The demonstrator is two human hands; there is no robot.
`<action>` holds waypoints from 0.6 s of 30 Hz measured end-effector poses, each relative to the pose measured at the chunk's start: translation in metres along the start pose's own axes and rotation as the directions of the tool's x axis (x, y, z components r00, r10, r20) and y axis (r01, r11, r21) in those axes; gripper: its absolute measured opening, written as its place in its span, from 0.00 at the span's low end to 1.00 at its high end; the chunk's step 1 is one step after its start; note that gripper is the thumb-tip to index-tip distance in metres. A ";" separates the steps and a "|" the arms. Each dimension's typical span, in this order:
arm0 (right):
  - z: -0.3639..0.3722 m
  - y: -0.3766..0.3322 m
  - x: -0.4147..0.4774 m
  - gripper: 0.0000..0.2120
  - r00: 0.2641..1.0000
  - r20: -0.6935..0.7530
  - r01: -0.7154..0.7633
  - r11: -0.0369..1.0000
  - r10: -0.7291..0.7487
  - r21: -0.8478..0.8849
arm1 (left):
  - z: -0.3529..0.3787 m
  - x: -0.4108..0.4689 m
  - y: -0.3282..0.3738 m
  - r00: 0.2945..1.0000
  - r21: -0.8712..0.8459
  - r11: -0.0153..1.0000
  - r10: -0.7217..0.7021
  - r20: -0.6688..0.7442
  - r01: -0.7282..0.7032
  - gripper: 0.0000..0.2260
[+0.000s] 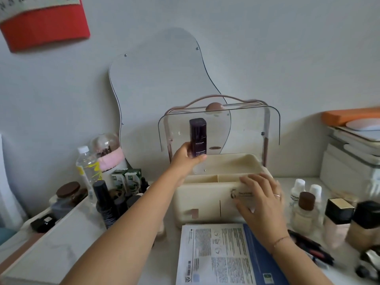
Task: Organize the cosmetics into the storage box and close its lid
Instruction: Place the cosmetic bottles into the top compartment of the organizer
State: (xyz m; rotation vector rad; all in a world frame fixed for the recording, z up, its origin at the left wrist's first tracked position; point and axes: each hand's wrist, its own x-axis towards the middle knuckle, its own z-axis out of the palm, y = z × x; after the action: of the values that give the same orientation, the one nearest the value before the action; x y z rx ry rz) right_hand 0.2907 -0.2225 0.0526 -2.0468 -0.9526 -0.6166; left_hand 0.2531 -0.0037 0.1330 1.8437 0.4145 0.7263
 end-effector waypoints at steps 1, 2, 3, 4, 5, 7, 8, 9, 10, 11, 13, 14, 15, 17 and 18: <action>-0.003 -0.002 0.002 0.20 1.000 0.000 -0.020 1.000 0.020 0.001 | 0.000 0.004 -0.003 0.999 0.019 0.999 -0.033 0.001 0.033 0.19; -0.006 -0.005 0.006 0.19 0.999 0.001 -0.042 0.999 0.042 0.007 | 0.000 0.007 -0.006 0.998 0.044 0.997 -0.064 0.001 0.064 0.18; -0.009 -0.008 0.012 0.19 0.999 -0.003 -0.053 0.998 0.053 0.020 | 0.000 0.010 -0.008 0.996 0.066 0.994 -0.090 0.000 0.090 0.18; -0.012 -0.012 0.020 0.19 0.999 -0.009 -0.051 0.997 0.052 0.050 | 0.000 0.012 -0.009 0.994 0.074 0.991 -0.110 -0.001 0.109 0.18; -0.014 -0.017 0.030 0.19 0.999 -0.009 -0.047 0.994 0.048 0.103 | 0.000 0.014 -0.010 0.992 0.064 0.990 -0.125 -0.003 0.125 0.19; -0.014 -0.026 0.052 0.19 0.997 0.050 -0.061 0.973 0.051 0.221 | 0.001 0.016 -0.011 0.989 0.019 0.989 -0.149 -0.009 0.149 0.19; -0.012 -0.030 0.064 0.20 0.992 0.116 -0.084 0.962 0.055 0.259 | 0.001 0.017 -0.012 0.988 0.007 0.988 -0.155 -0.014 0.155 0.18; -0.008 -0.032 0.077 0.21 0.977 0.203 -0.129 0.947 0.069 0.294 | 0.001 0.017 -0.012 0.988 0.008 0.988 -0.155 -0.019 0.155 0.17; -0.004 -0.034 0.089 0.22 0.951 0.297 -0.190 0.925 0.089 0.328 | 0.002 0.017 -0.011 0.988 0.020 0.988 -0.154 -0.025 0.155 0.17; 0.002 -0.035 0.100 0.23 0.919 0.379 -0.250 0.902 0.106 0.353 | 0.002 0.016 -0.009 0.987 0.043 0.986 -0.157 -0.031 0.158 0.16; 0.016 -0.035 0.119 0.24 0.867 0.483 -0.328 0.868 0.120 0.372 | 0.002 0.011 0.000 0.985 0.129 0.977 -0.167 -0.044 0.171 0.16; 0.022 -0.035 0.127 0.25 0.845 0.521 -0.355 0.854 0.120 0.380 | 0.002 0.005 0.005 0.985 0.186 0.968 -0.163 -0.054 0.170 0.16; 0.029 -0.035 0.133 0.26 0.823 0.557 -0.380 0.837 0.111 0.394 | 0.001 -0.004 0.009 0.987 0.247 0.956 -0.147 -0.063 0.158 0.18; 0.041 -0.037 0.141 0.24 0.782 0.618 -0.414 0.809 0.081 0.418 | -0.001 -0.030 0.010 0.995 0.362 0.928 -0.068 -0.077 0.092 0.21; 0.046 -0.038 0.145 0.23 0.770 0.634 -0.417 0.808 0.070 0.416 | -0.001 -0.049 0.007 0.997 0.422 0.906 0.009 -0.081 0.026 0.23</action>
State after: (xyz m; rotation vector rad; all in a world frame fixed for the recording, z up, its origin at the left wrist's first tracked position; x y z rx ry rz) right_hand 0.3519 -0.1096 0.1417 -1.7995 -1.0115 0.4606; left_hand 0.2147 -0.0344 0.1260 2.2206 0.6757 0.7485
